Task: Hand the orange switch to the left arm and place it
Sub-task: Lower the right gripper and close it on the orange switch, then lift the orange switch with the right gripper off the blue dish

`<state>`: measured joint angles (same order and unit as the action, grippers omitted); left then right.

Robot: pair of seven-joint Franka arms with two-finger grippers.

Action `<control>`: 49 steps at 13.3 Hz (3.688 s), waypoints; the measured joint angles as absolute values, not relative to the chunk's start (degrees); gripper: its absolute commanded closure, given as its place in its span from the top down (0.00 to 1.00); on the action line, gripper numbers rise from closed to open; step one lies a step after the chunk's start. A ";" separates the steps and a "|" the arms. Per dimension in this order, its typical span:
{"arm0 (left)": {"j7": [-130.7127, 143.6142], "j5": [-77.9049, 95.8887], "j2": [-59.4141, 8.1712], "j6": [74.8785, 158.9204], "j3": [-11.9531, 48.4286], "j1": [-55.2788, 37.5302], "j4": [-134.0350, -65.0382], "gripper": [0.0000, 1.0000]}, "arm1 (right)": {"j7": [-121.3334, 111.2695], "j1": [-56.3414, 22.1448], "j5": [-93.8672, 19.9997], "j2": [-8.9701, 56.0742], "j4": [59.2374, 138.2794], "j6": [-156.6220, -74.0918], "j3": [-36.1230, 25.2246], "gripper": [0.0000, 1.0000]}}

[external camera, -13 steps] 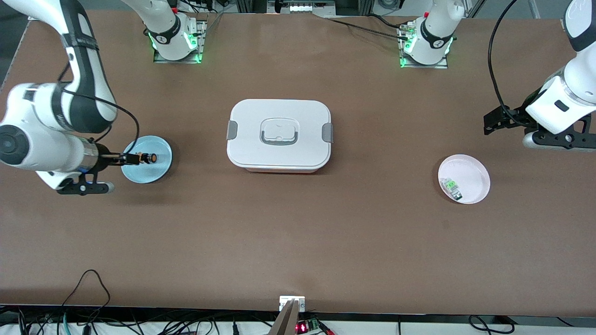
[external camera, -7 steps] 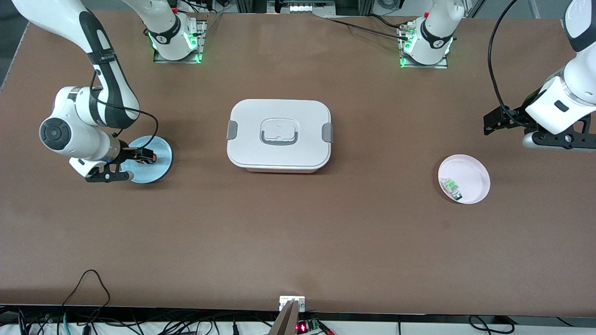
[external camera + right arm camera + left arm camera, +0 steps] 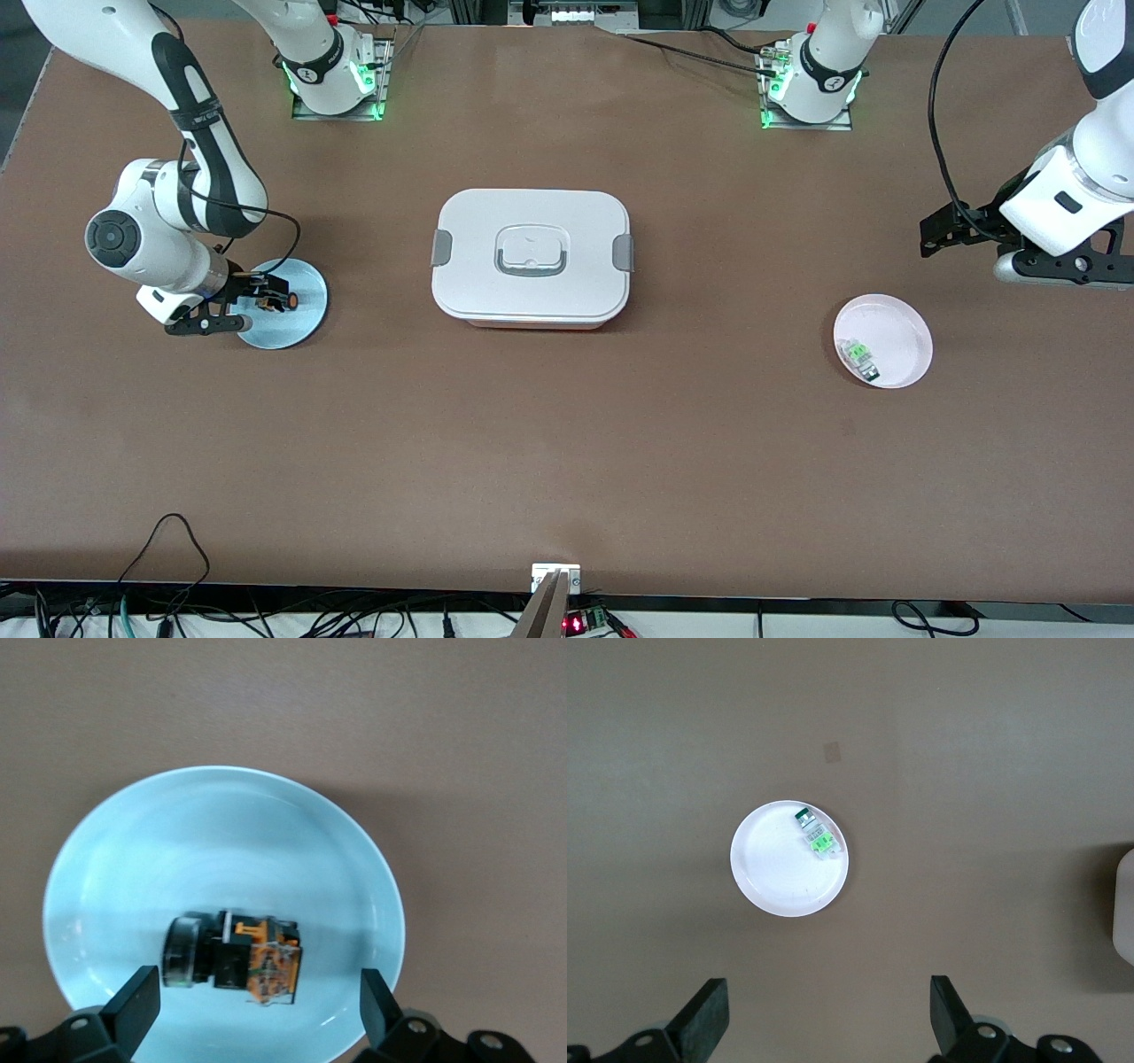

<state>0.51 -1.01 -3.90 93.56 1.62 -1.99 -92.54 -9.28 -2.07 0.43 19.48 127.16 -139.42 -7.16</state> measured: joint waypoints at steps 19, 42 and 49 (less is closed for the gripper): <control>0.51 -1.01 -3.91 93.56 1.62 -1.99 -92.54 1.00 | -7.70 -1.72 0.34 23.16 127.05 -141.51 -5.26 0.99; 0.51 -1.01 -3.92 93.56 1.62 -1.99 -92.54 1.00 | -9.60 -1.73 0.33 23.38 126.76 -141.36 -3.35 0.43; 0.51 -1.01 -3.93 93.56 1.62 -1.99 -92.54 1.00 | -10.04 -1.77 -0.18 18.24 116.60 -122.82 -1.44 0.42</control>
<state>0.51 -1.01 -3.93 93.56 1.62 -1.99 -92.54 -10.04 -1.77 -0.18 18.24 116.60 -122.82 -1.44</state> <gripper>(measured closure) 0.000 0.269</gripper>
